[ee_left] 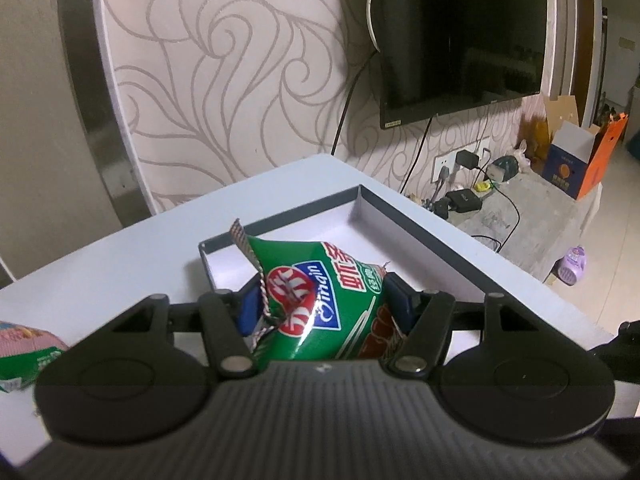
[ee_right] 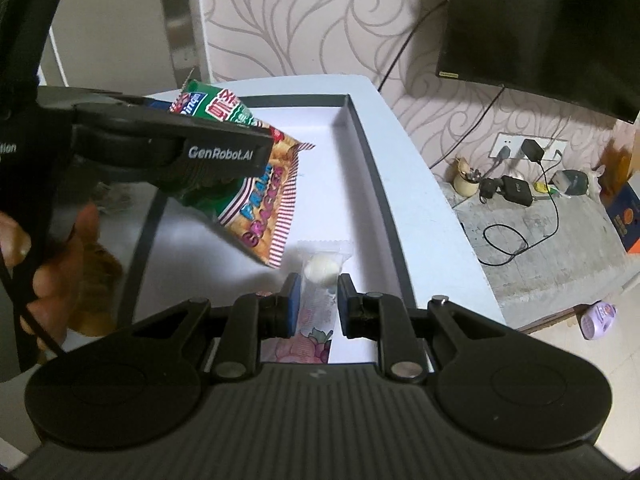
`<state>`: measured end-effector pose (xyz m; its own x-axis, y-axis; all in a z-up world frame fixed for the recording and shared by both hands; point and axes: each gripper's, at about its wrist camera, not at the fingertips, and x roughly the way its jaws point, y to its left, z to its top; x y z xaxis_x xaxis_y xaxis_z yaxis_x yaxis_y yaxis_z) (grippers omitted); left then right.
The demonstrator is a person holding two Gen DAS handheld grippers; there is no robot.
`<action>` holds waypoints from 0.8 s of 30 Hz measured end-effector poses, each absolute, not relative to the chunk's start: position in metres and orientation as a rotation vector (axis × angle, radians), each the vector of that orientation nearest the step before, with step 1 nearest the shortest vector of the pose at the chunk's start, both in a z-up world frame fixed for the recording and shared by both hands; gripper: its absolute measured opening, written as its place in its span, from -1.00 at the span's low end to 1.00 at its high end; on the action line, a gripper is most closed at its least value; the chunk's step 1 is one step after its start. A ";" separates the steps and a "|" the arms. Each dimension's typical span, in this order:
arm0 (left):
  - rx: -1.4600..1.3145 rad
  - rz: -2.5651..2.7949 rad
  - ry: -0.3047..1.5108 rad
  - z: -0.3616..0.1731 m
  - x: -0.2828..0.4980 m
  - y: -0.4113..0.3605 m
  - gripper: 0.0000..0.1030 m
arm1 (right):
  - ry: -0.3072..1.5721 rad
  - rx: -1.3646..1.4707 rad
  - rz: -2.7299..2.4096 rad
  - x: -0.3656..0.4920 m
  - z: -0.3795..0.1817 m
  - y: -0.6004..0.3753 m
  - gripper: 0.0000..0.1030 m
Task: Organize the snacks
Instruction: 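Carry the green bag into the white box and release it with the left gripper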
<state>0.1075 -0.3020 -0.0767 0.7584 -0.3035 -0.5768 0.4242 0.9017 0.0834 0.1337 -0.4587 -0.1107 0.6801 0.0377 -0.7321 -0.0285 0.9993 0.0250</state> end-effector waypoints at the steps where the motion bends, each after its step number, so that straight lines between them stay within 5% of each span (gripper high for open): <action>1: 0.217 -0.399 0.592 -0.078 0.108 -0.303 0.27 | 0.824 0.015 0.033 0.135 -0.113 -0.461 -0.55; 7: 0.232 -0.397 0.587 -0.078 0.104 -0.305 0.33 | 0.821 0.028 0.025 0.133 -0.116 -0.466 -0.55; 10: 0.252 -0.396 0.565 -0.076 0.101 -0.303 0.64 | 0.811 0.033 0.027 0.134 -0.115 -0.464 -0.54; 13: 0.265 -0.401 0.537 -0.070 0.097 -0.296 0.68 | 0.804 0.035 0.014 0.132 -0.113 -0.458 -0.52; 16: 0.261 -0.400 0.534 -0.067 0.096 -0.289 0.70 | 0.793 0.050 0.003 0.129 -0.109 -0.456 -0.35; 21: 0.273 -0.378 0.530 -0.067 0.088 -0.277 0.70 | 0.739 0.075 -0.026 0.117 -0.099 -0.449 0.46; 24: 0.223 -0.368 0.541 -0.063 0.086 -0.265 0.70 | 0.730 0.058 -0.032 0.109 -0.094 -0.442 0.48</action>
